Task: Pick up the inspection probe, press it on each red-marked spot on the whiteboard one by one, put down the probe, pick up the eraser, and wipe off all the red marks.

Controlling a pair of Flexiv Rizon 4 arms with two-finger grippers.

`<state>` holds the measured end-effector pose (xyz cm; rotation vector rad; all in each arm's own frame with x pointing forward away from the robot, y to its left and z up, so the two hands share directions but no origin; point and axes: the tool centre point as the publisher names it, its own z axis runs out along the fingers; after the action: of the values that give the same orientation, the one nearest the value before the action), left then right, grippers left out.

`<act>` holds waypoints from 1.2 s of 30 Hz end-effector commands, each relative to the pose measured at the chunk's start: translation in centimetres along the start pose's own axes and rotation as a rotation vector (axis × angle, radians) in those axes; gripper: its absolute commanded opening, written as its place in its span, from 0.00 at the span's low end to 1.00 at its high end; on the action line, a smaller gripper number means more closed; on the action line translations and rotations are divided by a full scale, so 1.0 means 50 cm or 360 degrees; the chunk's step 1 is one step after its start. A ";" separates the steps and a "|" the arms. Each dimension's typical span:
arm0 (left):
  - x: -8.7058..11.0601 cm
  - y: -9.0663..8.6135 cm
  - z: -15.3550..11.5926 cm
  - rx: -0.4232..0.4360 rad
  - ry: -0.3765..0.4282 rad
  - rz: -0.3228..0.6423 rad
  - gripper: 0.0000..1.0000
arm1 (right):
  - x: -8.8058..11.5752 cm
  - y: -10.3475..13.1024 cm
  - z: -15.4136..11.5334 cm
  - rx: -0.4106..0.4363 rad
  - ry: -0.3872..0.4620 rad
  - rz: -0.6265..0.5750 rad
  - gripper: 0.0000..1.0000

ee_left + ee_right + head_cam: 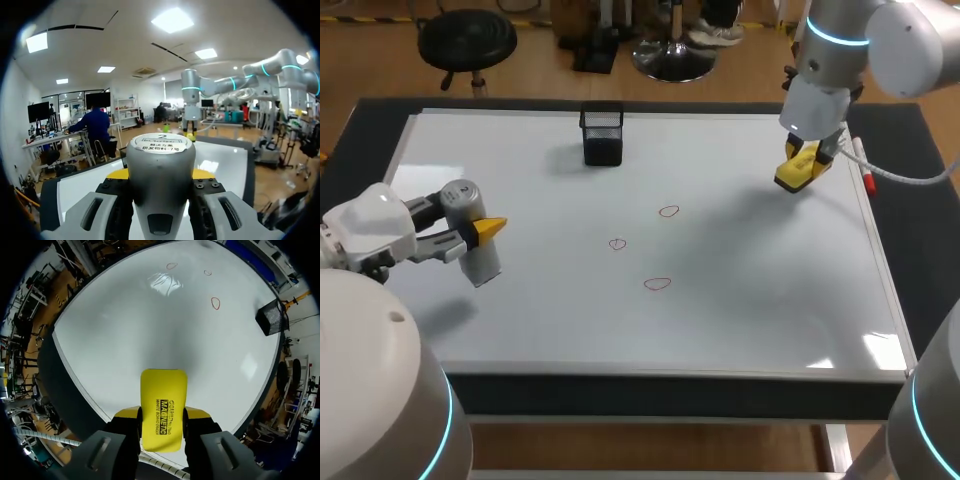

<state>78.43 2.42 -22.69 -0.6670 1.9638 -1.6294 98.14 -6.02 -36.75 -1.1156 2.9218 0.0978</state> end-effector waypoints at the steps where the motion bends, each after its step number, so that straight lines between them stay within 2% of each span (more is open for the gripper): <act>1: 0.003 -0.002 0.003 0.0001 -0.0015 0.0003 0.00 | 0.000 0.058 -0.027 0.0033 -0.0013 -0.0100 0.00; 12: 0.003 -0.002 0.003 0.0001 -0.0015 0.0003 0.00 | -0.062 0.257 0.001 0.0019 0.0089 -0.0542 0.00; 26: 0.003 -0.002 0.003 0.0001 -0.0015 0.0003 0.00 | -0.140 0.456 0.025 0.0047 0.0196 -0.1002 0.00; 36: 0.003 -0.002 0.003 0.0001 -0.0015 0.0003 0.00 | -0.187 0.539 0.055 0.0037 0.0225 -0.1210 0.00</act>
<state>78.33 2.41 -22.68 -0.6680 1.9610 -1.6279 86.89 19.14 -37.19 -2.1372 2.3359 0.0561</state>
